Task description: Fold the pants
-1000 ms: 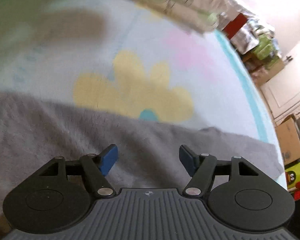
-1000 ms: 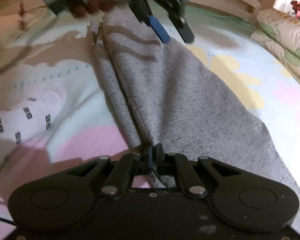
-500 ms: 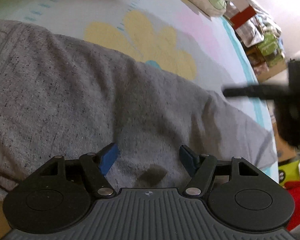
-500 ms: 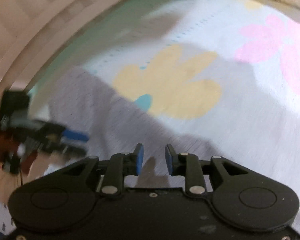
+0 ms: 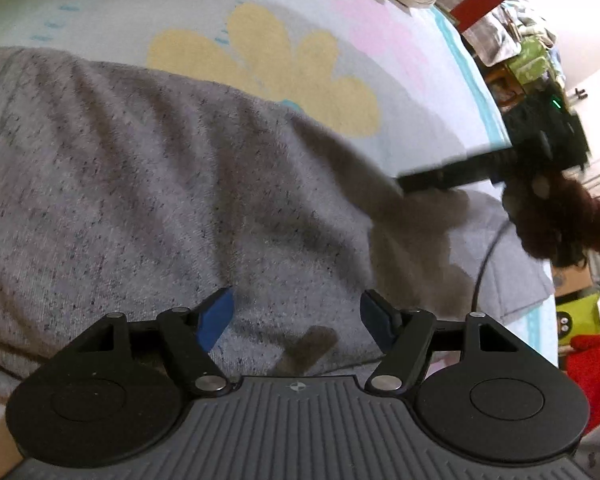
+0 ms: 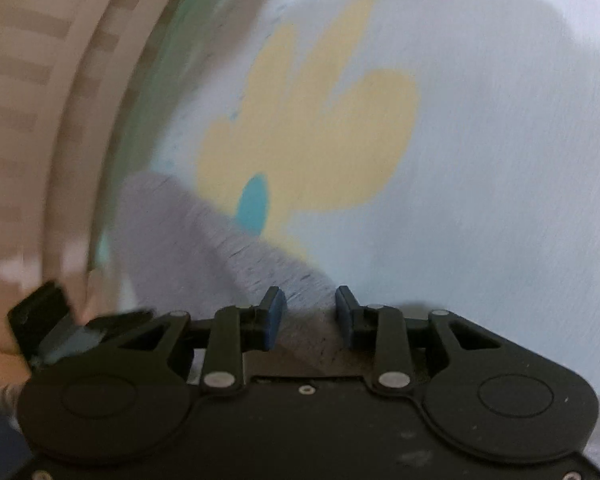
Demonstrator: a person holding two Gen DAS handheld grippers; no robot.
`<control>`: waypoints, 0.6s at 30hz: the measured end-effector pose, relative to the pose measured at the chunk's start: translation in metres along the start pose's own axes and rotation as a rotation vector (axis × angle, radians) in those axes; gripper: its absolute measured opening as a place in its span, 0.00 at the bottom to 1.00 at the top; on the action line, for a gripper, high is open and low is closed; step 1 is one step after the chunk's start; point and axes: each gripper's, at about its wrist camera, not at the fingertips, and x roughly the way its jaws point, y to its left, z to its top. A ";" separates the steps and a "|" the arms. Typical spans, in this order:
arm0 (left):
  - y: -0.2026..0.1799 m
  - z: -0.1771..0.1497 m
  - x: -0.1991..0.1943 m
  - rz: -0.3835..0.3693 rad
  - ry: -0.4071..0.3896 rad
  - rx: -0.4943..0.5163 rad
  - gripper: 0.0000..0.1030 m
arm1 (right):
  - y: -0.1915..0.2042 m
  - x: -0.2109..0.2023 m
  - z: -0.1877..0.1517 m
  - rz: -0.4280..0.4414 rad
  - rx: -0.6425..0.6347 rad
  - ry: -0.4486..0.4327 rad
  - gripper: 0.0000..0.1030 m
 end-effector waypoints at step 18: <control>0.013 0.110 0.039 0.153 -0.105 -0.009 0.67 | 0.118 0.037 -0.157 -0.321 -1.062 0.084 0.02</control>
